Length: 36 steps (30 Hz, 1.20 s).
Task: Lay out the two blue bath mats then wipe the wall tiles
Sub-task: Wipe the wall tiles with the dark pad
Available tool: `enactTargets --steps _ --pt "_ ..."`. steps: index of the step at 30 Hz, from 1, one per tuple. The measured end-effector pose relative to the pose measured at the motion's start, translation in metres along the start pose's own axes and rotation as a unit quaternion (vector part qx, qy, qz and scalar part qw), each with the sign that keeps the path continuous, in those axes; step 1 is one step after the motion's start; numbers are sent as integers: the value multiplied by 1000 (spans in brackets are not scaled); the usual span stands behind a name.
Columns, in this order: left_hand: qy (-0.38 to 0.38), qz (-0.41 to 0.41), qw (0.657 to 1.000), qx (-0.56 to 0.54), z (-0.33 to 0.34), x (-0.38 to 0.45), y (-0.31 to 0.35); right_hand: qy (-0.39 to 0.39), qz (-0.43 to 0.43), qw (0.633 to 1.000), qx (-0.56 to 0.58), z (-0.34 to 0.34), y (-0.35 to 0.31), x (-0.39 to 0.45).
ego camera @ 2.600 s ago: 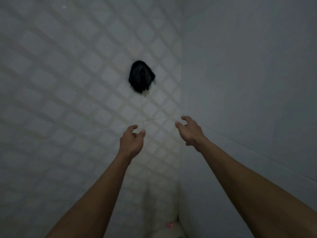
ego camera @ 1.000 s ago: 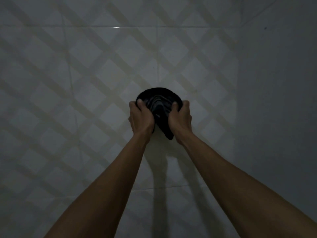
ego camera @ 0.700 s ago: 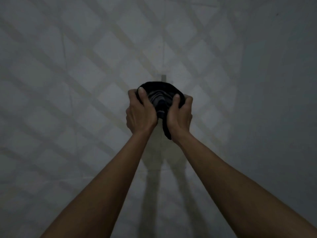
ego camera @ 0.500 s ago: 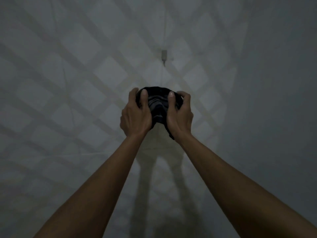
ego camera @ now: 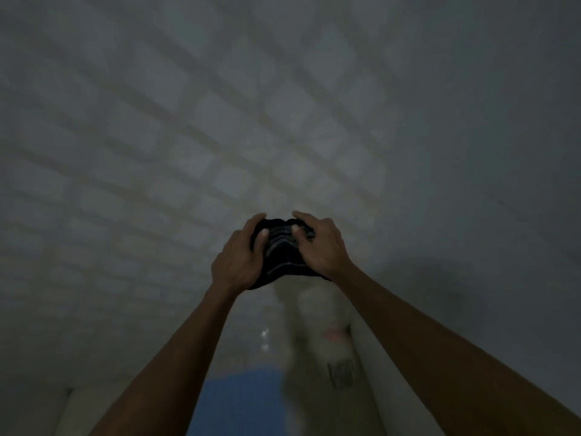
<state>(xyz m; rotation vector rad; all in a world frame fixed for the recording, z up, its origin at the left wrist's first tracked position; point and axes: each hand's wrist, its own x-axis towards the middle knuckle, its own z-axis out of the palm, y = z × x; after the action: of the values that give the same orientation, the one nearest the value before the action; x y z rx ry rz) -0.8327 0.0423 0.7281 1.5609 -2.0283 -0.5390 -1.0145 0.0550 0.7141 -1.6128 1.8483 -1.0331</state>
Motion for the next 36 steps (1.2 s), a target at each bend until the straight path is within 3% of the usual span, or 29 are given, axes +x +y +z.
enactTargets --steps 4,8,13,21,28,36 --pt "-105 -59 992 28 84 -72 -41 -70 52 996 -5 42 94 -65" --pt "-154 -121 981 14 149 -139 -71 -124 101 987 -34 81 160 -129" --pt "-198 -163 965 49 199 -180 -108 -153 154 974 -70 123 207 -168" --pt "-298 -202 932 50 276 -232 -223 -226 219 945 -94 224 270 -215" --pt "-296 -223 927 56 348 -229 -335 -232 229 939 -106 331 336 -210" --pt "-304 -233 921 74 505 -232 -447 -238 226 937 -118 442 491 -210"
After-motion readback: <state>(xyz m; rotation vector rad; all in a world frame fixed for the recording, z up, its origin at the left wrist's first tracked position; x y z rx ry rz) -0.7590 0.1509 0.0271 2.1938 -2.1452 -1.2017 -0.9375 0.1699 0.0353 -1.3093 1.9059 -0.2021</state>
